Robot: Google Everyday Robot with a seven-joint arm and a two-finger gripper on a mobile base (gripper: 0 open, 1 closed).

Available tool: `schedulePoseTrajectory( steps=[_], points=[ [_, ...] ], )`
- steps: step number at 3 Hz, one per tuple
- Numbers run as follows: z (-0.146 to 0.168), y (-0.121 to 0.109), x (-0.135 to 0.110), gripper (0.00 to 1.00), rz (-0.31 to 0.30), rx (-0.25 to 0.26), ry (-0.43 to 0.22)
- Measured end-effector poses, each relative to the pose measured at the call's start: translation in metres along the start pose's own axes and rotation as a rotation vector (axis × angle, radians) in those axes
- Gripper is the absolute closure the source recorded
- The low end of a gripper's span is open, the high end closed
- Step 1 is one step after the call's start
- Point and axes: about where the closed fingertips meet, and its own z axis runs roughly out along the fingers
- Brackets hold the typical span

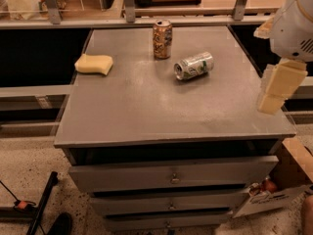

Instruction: Place 7up can upright

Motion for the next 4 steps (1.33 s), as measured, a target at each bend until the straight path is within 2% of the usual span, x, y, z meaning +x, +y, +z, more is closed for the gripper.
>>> schedulePoseTrajectory(
  steps=[1, 2, 3, 4],
  points=[
    [0.029, -0.033, -0.025, 0.0, -0.128, 0.041, 0.015],
    [0.051, -0.063, -0.047, 0.0, -0.236, 0.061, 0.027],
    [0.075, -0.092, -0.067, 0.0, -0.357, 0.045, 0.04],
    [0.101, -0.114, -0.082, 0.0, -0.462, -0.021, 0.041]
  ],
)
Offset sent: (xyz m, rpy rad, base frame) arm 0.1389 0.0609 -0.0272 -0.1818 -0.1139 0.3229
